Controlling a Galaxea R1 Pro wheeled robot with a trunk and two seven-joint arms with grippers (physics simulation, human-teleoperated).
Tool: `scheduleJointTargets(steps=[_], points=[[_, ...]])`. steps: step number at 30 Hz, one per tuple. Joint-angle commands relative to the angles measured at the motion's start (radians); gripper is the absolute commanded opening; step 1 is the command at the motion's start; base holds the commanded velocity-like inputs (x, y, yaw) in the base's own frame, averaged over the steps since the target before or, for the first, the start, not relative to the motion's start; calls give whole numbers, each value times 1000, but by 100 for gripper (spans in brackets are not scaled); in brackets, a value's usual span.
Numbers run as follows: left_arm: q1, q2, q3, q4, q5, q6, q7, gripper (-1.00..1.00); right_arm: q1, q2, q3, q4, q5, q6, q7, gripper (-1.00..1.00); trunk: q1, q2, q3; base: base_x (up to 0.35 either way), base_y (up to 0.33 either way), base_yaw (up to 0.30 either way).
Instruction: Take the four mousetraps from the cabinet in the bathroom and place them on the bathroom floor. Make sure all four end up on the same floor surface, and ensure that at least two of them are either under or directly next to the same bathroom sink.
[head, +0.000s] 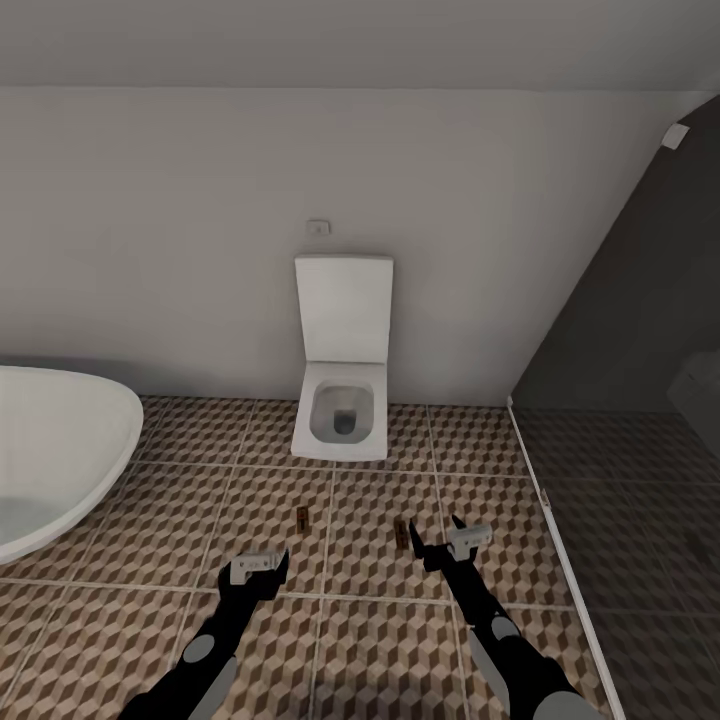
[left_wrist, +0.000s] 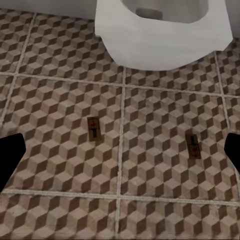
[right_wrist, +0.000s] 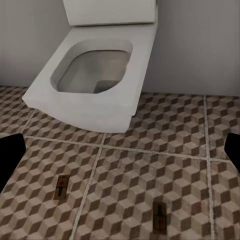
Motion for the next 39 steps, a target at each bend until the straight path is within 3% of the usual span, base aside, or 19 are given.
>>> scheduleJointTargets(steps=[1, 7, 16, 26, 28, 31, 39], points=[[-1, 2, -11, 7, 8, -6, 9, 100, -1, 0, 0, 6, -3, -3, 4, 100, 0, -2, -1, 0, 0, 0], [-1, 2, -28, 75, 9, -10, 9, 100, -1, -3, -1, 66, -2, -5, 3, 100, 0, -2, -1, 0, 0, 0], [-1, 4, -31, 350, 10, -43, 6, 100, -1, -13, -1, 198, -3, -9, 0, 100, 0, -2, -1, 0, 0, 0], [-1, 6, -31, 700, 11, -320, 5, 100, -1, -16, 0, 286, -3, -58, -1, 100, 0, -2, -1, 0, 0, 0], [-1, 7, -30, 785, 11, -400, 5, 100, -1, -18, -1, 322, -3, -65, -2, 100, 0, -2, -1, 0, 0, 0], [-1, 17, -30, 848, 12, -473, 5, 100, -1, -33, -2, 364, -3, -80, -3, 100, 0, -2, -1, 0, 0, 0], [14, 43, -28, 883, 14, -517, 5, 100, 0, -68, -1, 426, -4, -97, -4, 100, 0, -2, -1, 0, 0, 0]])
